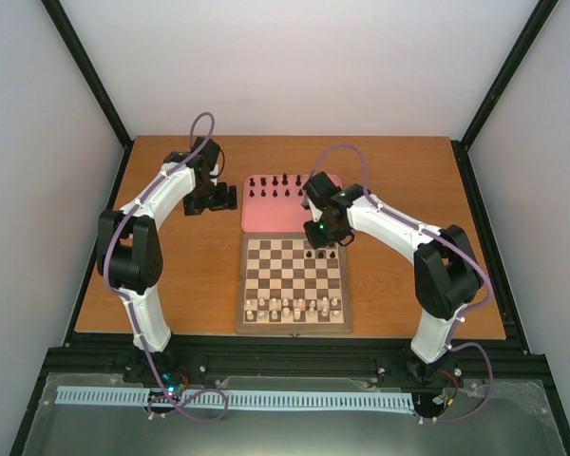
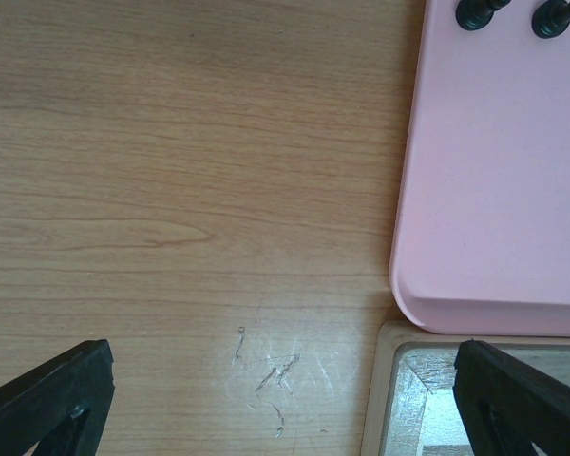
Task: Set up the chess pieces on the board
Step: Adjust the chess piece on the chessboard.
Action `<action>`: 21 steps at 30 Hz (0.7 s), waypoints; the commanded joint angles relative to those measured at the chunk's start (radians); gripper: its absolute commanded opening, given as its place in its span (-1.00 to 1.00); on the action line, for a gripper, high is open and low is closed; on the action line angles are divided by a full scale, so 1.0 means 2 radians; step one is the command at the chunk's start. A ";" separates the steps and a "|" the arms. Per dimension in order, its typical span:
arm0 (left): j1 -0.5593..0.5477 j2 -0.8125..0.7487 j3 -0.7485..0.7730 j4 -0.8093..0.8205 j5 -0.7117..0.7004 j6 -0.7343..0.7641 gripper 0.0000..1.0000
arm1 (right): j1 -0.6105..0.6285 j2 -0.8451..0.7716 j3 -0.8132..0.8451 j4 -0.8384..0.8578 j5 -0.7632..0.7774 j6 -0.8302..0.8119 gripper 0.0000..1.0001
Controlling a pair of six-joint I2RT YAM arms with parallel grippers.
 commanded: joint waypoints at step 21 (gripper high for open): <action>-0.001 -0.015 0.002 0.005 0.001 0.005 0.99 | -0.024 0.025 -0.001 -0.001 -0.006 0.009 -0.23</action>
